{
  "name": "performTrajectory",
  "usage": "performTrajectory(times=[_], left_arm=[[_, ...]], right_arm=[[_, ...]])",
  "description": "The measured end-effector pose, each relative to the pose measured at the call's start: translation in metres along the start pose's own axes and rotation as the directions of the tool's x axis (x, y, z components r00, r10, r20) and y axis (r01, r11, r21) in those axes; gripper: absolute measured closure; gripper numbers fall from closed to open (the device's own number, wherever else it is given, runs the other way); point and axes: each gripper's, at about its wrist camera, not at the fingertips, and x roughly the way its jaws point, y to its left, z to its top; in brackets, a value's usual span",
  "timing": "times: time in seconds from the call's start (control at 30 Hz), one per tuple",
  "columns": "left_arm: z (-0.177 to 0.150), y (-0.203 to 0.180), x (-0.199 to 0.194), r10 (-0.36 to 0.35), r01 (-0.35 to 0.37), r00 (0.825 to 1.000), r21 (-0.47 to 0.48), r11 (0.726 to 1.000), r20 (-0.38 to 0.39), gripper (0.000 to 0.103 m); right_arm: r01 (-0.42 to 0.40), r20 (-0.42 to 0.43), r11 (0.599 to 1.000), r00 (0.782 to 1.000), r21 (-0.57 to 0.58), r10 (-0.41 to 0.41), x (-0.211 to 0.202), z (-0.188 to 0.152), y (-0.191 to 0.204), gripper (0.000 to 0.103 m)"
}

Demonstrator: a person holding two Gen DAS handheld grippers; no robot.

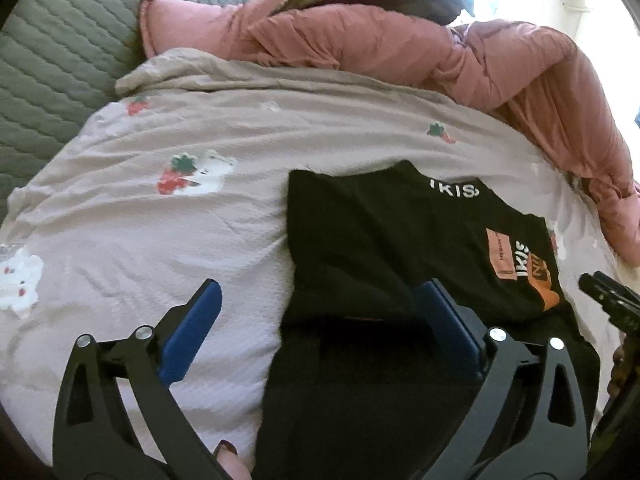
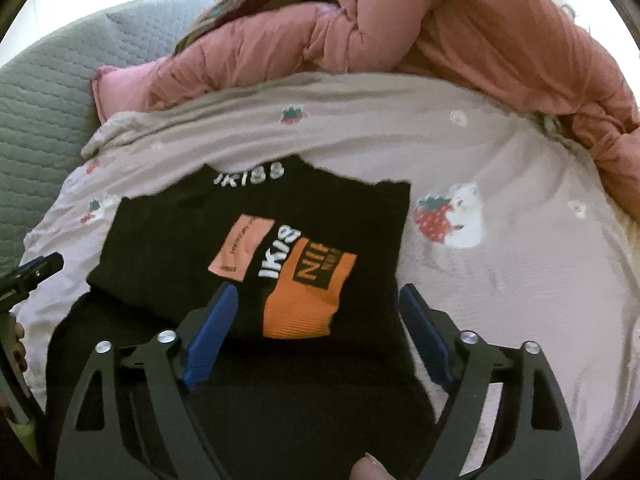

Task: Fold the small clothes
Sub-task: 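Move both open grippers toward the hem of the black sweatshirt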

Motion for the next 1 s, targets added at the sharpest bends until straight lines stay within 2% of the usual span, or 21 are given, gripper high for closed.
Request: performTrajectory(times=[0.1, 0.63, 1.0], left_arm=[[0.0, 0.003, -0.015, 0.005, -0.005, 1.0, -0.011, 1.0, 0.018, 0.01], [-0.014, 0.014, -0.076, 0.022, -0.019, 0.995, -0.036, 0.999, 0.096, 0.01], [-0.033, 0.015, -0.096, 0.034, -0.031, 0.993, -0.027, 0.999, 0.112, 0.01]], right_arm=[[-0.009, 0.036, 1.0, 0.999, 0.004, 0.009, -0.017, 0.001, -0.004, 0.013], [-0.071, 0.117, 0.996, 0.99, -0.048, 0.076, -0.069, -0.006, 0.005, 0.012], [-0.093, 0.148, 0.991, 0.983, -0.101, 0.107, -0.101, -0.026, 0.005, 0.012]])
